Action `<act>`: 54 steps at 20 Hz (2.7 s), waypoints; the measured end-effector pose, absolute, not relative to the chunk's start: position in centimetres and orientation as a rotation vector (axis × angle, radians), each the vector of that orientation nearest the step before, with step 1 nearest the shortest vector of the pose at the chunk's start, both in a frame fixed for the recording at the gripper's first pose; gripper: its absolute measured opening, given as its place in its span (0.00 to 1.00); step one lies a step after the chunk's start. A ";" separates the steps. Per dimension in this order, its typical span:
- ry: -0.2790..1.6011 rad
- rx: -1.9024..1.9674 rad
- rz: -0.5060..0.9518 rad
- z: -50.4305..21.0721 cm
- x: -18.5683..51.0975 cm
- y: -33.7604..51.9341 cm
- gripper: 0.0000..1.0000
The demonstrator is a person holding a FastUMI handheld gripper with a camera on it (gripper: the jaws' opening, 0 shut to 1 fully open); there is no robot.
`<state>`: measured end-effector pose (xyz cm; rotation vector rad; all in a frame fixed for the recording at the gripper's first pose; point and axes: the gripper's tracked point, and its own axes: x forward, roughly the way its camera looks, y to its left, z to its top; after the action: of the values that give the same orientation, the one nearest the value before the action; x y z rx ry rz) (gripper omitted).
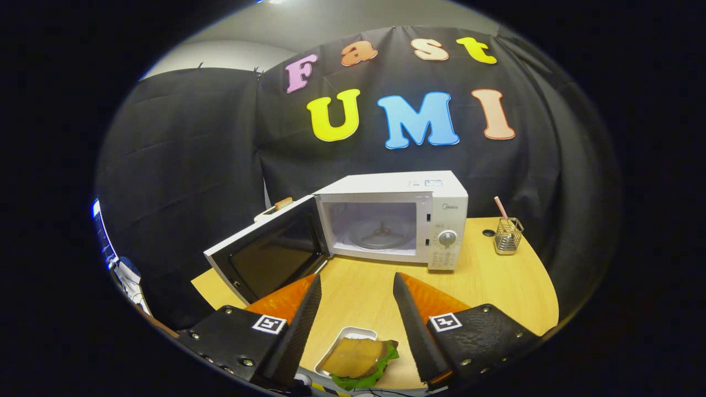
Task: Open the microwave, put the food inside, and close the microwave door.
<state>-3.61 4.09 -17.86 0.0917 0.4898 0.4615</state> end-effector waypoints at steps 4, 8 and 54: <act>0.556 0.137 0.442 -20.5 -3.7 2.1 0.93; 0.635 0.186 0.431 -23.4 -4.3 1.0 0.93; 0.991 0.569 0.391 -25.0 -5.9 5.5 0.21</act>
<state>-5.90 5.52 -24.95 0.5690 0.9913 0.3915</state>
